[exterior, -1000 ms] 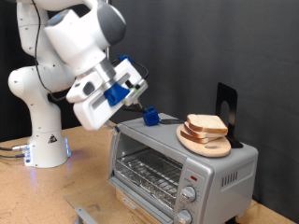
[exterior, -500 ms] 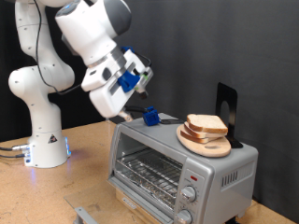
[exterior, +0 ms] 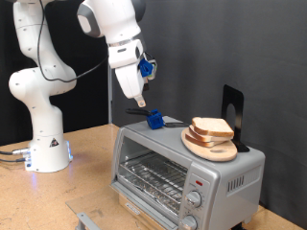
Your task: Make a piece of toast with the oven
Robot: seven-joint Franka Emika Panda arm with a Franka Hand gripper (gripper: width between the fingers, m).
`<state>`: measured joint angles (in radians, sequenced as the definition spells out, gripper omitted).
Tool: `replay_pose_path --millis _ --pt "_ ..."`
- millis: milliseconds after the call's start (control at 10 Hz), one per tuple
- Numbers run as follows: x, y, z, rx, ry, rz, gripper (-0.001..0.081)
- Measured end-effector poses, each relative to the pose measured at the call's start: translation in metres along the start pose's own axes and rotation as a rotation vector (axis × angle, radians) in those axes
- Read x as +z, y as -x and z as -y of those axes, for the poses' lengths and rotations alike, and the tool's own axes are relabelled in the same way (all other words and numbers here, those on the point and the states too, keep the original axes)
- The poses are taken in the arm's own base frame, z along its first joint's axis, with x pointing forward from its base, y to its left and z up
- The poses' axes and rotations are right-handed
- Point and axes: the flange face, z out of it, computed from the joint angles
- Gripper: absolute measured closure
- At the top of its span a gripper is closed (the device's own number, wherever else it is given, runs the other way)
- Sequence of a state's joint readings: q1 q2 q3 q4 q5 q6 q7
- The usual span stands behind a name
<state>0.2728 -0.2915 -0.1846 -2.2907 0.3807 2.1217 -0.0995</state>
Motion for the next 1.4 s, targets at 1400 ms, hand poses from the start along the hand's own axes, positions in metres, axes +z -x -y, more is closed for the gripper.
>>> replay_pose_path --millis 1400 --pt "-0.045 0.066 0.110 -0.220 0.086 -0.024 0.0007"
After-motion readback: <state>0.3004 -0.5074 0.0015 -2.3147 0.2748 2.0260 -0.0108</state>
